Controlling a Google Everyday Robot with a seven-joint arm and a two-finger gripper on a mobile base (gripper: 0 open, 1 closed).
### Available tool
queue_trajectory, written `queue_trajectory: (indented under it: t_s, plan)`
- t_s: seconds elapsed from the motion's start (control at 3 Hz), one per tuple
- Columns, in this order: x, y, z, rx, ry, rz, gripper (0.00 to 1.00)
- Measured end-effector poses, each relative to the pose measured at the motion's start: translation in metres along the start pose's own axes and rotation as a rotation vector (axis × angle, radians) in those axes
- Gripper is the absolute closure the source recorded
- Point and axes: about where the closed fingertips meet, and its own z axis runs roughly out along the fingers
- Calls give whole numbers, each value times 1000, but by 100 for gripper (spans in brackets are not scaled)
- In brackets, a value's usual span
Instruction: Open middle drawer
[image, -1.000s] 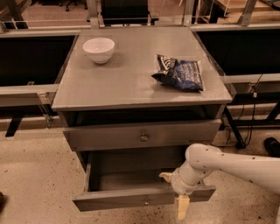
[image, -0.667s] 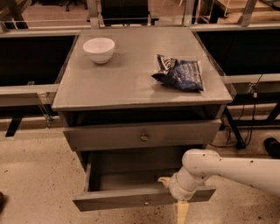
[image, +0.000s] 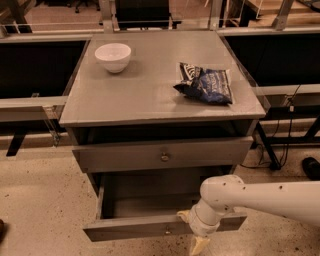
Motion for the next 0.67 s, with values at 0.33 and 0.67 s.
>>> queue_trajectory:
  t_s: [0.33,0.67]
  plan:
    - [0,-1,-1,-6,-4,-6,64]
    - [2,-3,-3,-6,-4,-6,88]
